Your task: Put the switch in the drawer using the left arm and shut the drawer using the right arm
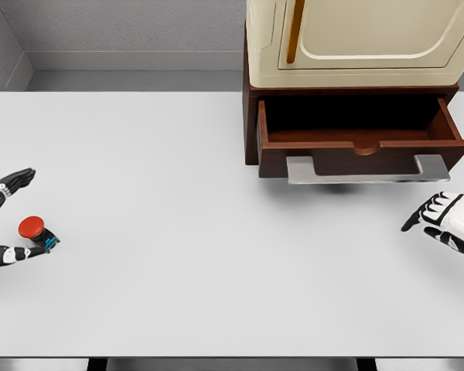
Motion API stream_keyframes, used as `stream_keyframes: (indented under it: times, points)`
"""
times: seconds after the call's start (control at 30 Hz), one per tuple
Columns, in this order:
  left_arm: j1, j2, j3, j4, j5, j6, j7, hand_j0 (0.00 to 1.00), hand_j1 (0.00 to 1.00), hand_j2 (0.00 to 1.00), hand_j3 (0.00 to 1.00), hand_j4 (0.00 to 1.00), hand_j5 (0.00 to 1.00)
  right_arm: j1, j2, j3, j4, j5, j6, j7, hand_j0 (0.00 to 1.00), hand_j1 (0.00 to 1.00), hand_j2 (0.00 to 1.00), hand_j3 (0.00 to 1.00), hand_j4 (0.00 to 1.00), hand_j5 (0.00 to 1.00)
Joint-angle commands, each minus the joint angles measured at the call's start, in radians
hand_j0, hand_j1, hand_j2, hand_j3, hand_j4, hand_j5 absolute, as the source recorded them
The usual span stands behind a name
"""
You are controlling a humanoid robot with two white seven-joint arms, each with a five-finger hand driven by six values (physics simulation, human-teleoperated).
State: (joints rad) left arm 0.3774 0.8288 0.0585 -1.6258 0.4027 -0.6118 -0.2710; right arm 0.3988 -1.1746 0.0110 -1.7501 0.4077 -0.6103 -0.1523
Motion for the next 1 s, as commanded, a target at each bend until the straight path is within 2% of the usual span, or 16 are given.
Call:
stream_keyframes:
  times: [0.0,0.17,0.33,0.47,0.73,0.83,0.97]
  points:
    - [0.0,-0.019,0.0,0.009,0.015,0.001,-0.031,1.0,1.0,1.0,1.0,1.0,1.0,0.0,-0.002,0.0,0.0,-0.006,-0.001,-0.001,0.55,0.55,0.55,0.55,0.55,0.55]
    - [-0.011,-0.051,0.001,0.037,0.038,0.001,-0.073,1.0,1.0,1.0,1.0,1.0,1.0,0.006,-0.002,-0.002,-0.002,-0.009,-0.001,-0.003,0.55,0.55,0.55,0.55,0.55,0.55]
    - [-0.057,-0.068,0.001,0.103,0.065,0.001,-0.105,1.0,1.0,1.0,1.0,1.0,1.0,0.009,-0.008,-0.003,0.001,-0.018,-0.001,-0.006,0.55,0.55,0.55,0.55,0.55,0.55]
    - [-0.069,-0.089,0.0,0.167,0.064,0.001,-0.106,1.0,1.0,1.0,1.0,1.0,1.0,0.011,-0.005,-0.025,0.014,-0.021,-0.001,-0.012,0.59,0.59,0.59,0.59,0.59,0.59]
    - [-0.087,-0.123,-0.011,0.231,0.045,0.001,-0.129,1.0,1.0,1.0,1.0,1.0,1.0,0.012,-0.005,-0.026,0.014,-0.021,-0.001,-0.01,0.58,0.58,0.58,0.58,0.58,0.58]
    - [-0.146,-0.157,-0.034,0.288,0.013,0.001,-0.131,1.0,1.0,1.0,1.0,1.0,1.0,0.012,-0.007,-0.026,0.009,-0.02,-0.001,-0.006,0.58,0.58,0.58,0.58,0.58,0.58]
    - [-0.149,-0.168,-0.037,0.296,-0.007,0.001,-0.131,1.0,1.0,1.0,1.0,1.0,1.0,0.012,-0.007,-0.028,0.014,-0.02,-0.001,-0.009,0.59,0.59,0.59,0.59,0.59,0.59]
